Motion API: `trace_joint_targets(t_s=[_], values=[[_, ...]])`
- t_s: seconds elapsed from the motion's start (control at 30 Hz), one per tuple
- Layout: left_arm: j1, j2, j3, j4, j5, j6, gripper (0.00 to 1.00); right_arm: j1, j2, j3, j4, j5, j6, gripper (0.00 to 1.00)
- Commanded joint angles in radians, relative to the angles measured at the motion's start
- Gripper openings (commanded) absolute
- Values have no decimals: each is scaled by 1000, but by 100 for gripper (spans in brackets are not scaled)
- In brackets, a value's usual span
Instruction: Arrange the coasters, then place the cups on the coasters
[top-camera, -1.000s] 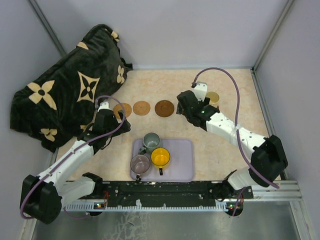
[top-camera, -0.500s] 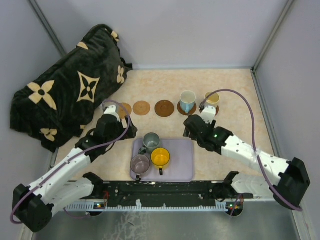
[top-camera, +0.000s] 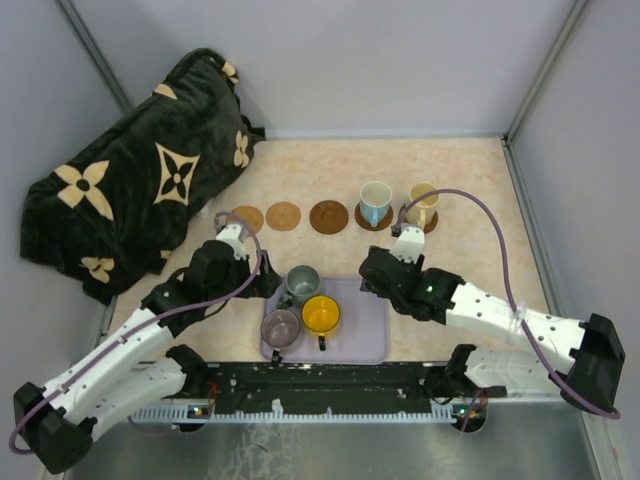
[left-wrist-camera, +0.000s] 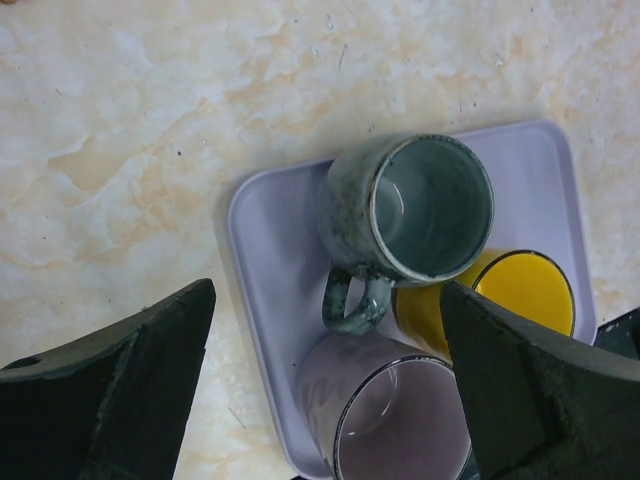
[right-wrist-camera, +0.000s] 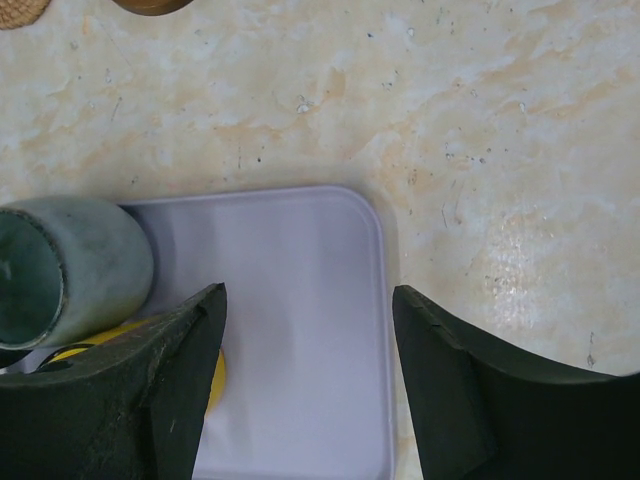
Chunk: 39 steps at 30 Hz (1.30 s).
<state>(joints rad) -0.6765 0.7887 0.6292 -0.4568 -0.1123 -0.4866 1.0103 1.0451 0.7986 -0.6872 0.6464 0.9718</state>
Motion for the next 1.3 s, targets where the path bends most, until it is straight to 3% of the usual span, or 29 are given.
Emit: trace_joint_targets(t_s=[0.0,0.3,0.47,0.97,1.27], values=[[-8,2,10,-65,42,54,100,10,-7,11,23,52,22,68],[-21,91,6,-45,91,56,92,10,-53,0,-4,75,23,68],[-36,120,6,-41,92,61,74,10,-70,-11,-10,89,36,68],[-81,204,-7,10,147,49,74,10,-69,-12,-34,115,79,70],[-101,285,-19,50,99,50,64,10,-99,-28,-40,131,103,72]])
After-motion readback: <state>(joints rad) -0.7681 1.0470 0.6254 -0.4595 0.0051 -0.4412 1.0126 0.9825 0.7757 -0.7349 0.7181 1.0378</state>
